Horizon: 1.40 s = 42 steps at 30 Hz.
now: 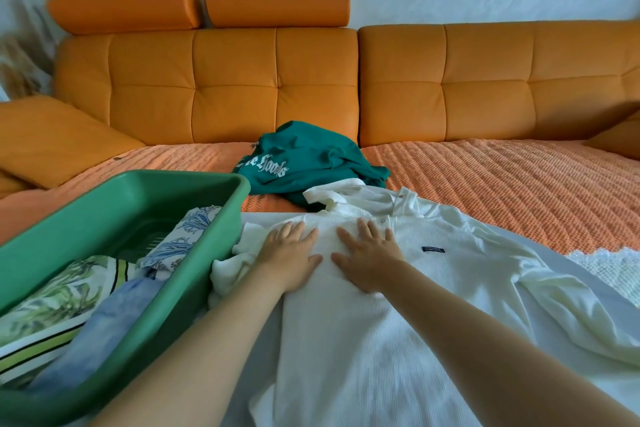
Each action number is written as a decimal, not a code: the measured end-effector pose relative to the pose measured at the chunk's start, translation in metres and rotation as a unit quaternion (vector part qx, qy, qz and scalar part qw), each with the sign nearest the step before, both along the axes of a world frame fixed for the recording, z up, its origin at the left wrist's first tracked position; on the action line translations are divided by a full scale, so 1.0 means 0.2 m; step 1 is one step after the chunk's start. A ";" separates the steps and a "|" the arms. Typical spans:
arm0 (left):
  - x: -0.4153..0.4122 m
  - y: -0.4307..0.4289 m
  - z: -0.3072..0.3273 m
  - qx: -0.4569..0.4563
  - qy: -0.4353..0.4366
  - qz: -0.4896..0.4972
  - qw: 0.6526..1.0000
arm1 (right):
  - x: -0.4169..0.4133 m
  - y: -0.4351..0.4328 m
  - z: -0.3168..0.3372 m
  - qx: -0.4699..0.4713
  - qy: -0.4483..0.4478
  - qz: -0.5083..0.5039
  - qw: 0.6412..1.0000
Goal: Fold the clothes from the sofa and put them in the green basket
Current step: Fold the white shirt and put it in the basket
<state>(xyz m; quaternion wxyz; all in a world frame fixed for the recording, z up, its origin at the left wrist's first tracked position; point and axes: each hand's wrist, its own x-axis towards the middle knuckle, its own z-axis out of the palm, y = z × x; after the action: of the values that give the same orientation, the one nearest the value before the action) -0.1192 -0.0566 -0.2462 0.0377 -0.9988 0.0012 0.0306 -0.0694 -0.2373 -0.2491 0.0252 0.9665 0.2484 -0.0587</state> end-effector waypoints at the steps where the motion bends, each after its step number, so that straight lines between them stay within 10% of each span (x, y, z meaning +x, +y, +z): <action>1: -0.03 -0.01 0.01 -0.004 -0.035 -0.017 0.999 | -0.03 -0.01 0.01 0.009 0.006 0.007 1.000; 8: -0.39 -0.08 0.09 -0.174 -0.187 -0.113 0.960 | -0.38 -0.12 0.07 0.111 0.018 0.072 0.991; 21: -0.99 -0.06 0.16 -0.201 0.159 -0.055 0.965 | -1.04 -0.27 0.18 0.091 0.117 0.186 0.971; 30: -1.10 -0.05 0.20 -0.311 -0.112 -0.032 0.943 | -1.14 -0.30 0.22 0.070 0.093 0.145 0.983; 35: -1.13 0.02 0.34 -0.226 -0.152 -0.029 0.962 | -1.06 -0.38 0.27 0.122 0.055 0.092 0.987; 42: -1.13 -0.10 0.32 -0.034 0.122 0.009 0.992 | -1.03 -0.46 0.23 0.109 0.026 0.066 0.992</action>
<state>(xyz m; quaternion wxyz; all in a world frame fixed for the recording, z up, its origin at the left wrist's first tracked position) -0.3455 -0.0760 -0.1826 0.0034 -0.9883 -0.0022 0.1525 -0.2752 -0.3302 -0.2021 -0.0827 0.9431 0.3174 -0.0549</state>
